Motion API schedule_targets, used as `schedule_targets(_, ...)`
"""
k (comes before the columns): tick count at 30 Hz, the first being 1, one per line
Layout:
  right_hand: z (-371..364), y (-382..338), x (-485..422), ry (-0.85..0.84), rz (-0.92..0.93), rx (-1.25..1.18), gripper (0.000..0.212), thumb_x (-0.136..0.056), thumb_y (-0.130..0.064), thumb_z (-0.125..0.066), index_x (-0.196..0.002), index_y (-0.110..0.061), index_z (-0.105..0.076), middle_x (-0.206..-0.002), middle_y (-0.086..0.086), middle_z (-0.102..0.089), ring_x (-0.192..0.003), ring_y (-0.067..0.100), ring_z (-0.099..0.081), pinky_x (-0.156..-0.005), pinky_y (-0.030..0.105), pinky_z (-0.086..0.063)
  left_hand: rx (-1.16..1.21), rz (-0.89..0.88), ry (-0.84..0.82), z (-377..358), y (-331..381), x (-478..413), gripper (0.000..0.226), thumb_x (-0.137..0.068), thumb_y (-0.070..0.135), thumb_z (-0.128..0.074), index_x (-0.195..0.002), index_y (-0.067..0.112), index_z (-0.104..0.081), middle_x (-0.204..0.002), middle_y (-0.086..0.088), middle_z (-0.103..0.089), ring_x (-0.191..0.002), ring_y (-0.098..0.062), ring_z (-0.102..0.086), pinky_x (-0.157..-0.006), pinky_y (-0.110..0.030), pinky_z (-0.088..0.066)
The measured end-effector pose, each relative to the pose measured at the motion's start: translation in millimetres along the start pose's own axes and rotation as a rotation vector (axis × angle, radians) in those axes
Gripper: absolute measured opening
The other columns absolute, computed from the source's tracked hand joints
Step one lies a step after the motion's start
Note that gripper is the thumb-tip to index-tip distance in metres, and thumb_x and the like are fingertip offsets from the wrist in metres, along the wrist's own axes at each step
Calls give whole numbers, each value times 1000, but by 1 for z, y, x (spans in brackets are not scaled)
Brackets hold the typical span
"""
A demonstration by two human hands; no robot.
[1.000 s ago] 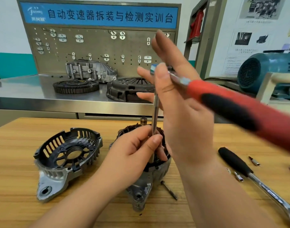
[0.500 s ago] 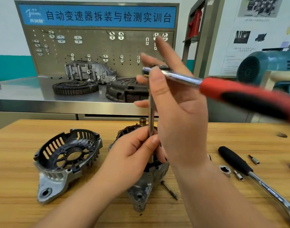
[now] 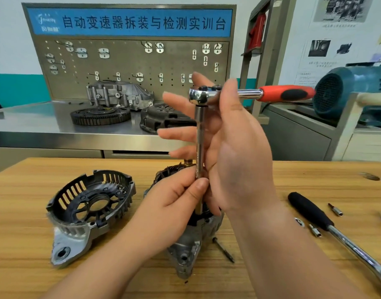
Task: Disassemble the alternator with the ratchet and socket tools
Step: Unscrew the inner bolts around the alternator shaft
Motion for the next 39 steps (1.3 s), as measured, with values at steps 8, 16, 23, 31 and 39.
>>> schedule_targets(8,-3,-7,2,40,320,321,40,-91,-29,-59,-130,-29,-48,-130,-19,-56,-105,16,-68,-82,42,-59,-35,21,60,-4,3,0,26,-90,28,-44,-72,36,-62,-61,20,-63,-61,6,-58,-59,-4,-40)
schedule_targets(16,2,-6,-2,-19,-134,-159,48,-93,-50,-34,-117,-16,-57,-96,5,-75,-62,17,-70,-51,24,-52,22,32,6,-2,3,2,35,-88,49,-39,-95,24,-63,-85,9,-72,-81,-11,-64,-78,-29,-51)
schedule_targets(23,0,-6,2,68,162,91,26,-92,-30,-54,-116,-30,-62,-116,-1,-70,-87,16,-70,-59,23,-55,-24,34,48,0,1,0,35,-89,45,-46,-89,16,-65,-75,9,-70,-70,-11,-62,-67,-26,-50)
schedule_targets(31,-1,-8,0,-13,77,46,33,-93,-32,-48,-124,-29,-58,-127,-4,-65,-92,20,-71,-64,24,-56,7,79,37,-2,2,3,37,-91,46,-43,-91,18,-66,-83,4,-72,-79,-23,-65,-75,-40,-51)
schedule_targets(39,1,-3,-2,-25,-114,-69,45,-95,-47,-34,-115,-18,-62,-107,4,-73,-87,16,-68,-56,24,-53,-13,51,30,-2,3,3,33,-91,45,-44,-93,20,-64,-86,9,-71,-80,-22,-63,-75,-36,-48)
Point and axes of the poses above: each hand's wrist, its own x-axis away from the middle knuckle, its own z-axis out of the back of the hand, y = z × x, the point moved 2 cm from there along -x, towards the middle knuckle
